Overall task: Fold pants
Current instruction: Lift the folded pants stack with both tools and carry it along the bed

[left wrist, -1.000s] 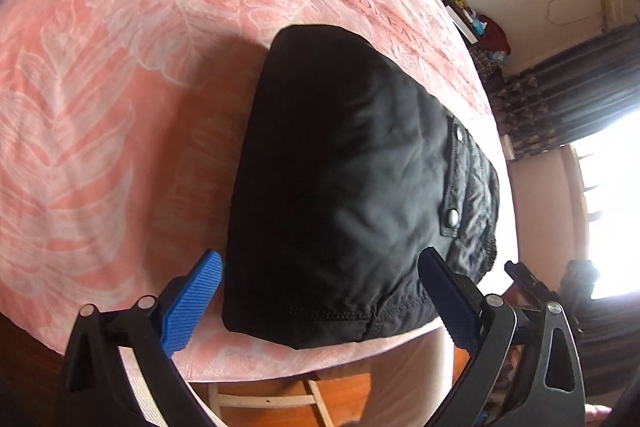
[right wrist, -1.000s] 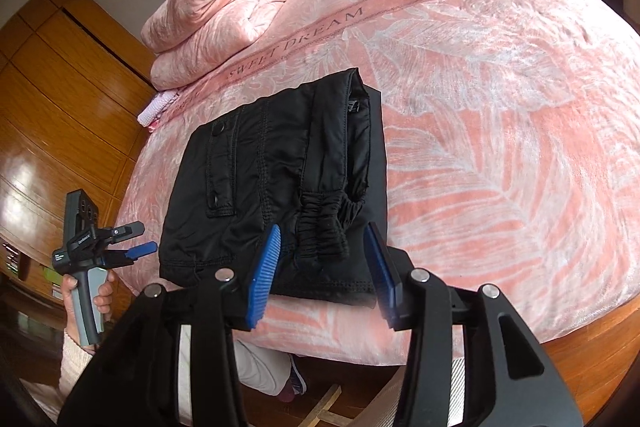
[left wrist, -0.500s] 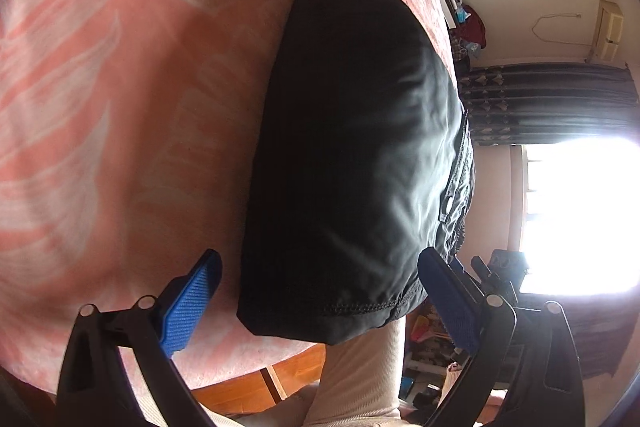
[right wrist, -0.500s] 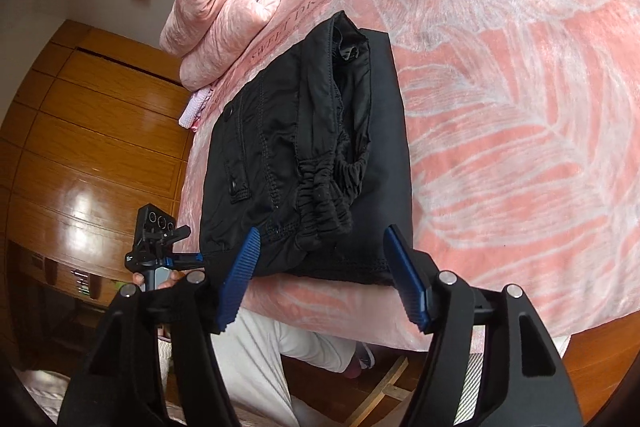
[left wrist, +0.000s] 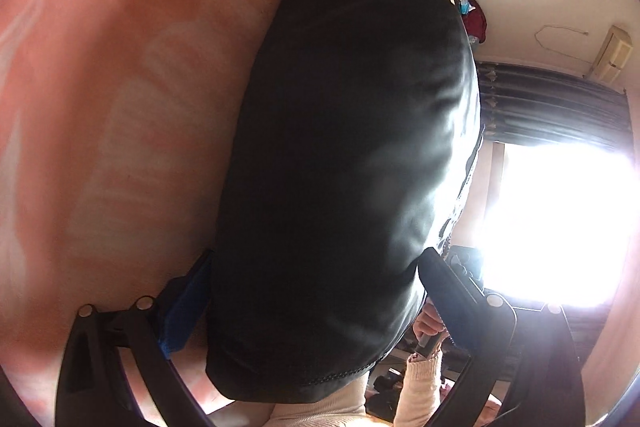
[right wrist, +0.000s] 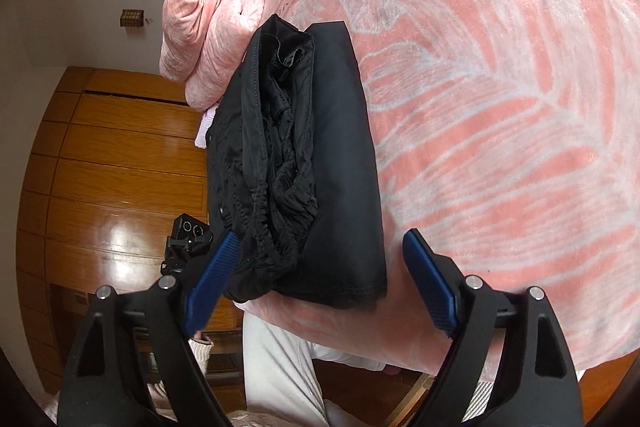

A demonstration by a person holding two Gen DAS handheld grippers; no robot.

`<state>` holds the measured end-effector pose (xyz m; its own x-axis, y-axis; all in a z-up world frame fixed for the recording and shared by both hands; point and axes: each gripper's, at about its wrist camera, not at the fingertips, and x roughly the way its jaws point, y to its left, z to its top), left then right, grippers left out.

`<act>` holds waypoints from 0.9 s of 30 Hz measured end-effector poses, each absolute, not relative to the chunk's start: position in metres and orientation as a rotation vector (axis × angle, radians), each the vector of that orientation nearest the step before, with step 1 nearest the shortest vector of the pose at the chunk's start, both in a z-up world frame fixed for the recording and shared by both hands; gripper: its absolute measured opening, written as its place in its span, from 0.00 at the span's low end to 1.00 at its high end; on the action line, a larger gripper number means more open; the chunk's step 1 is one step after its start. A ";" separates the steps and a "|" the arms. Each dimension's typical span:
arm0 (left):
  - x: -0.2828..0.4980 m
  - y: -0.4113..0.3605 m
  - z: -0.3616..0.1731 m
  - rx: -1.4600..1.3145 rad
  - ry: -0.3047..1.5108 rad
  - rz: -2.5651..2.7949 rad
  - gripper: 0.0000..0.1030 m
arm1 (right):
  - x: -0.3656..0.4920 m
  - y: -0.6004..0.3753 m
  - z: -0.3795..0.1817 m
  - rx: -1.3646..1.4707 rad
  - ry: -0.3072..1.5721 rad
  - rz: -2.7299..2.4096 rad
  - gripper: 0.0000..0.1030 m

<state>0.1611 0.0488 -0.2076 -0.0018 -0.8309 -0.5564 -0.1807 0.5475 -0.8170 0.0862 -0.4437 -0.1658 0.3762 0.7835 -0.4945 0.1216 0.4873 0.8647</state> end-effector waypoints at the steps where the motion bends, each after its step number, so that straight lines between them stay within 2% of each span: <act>1: 0.163 0.047 -0.208 -0.904 1.519 -0.643 0.96 | 0.086 -0.446 -0.166 1.009 1.122 0.540 0.87; 10: 0.182 0.033 -0.213 -0.883 1.564 -0.651 0.96 | 0.101 -0.447 -0.169 1.052 1.139 0.651 0.90; 21: 0.199 0.023 -0.215 -0.848 1.590 -0.681 0.96 | 0.145 -0.413 -0.170 0.903 1.334 0.631 0.95; 27: 0.202 0.002 -0.210 -0.712 1.602 -0.750 0.96 | 0.168 -0.386 -0.171 0.812 1.388 0.621 0.98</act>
<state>0.2022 0.0016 -0.2101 -0.1441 -0.7885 -0.5979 -0.0457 0.6088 -0.7920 0.1675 -0.3865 -0.1708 0.1037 0.7930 -0.6003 0.0808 0.5948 0.7998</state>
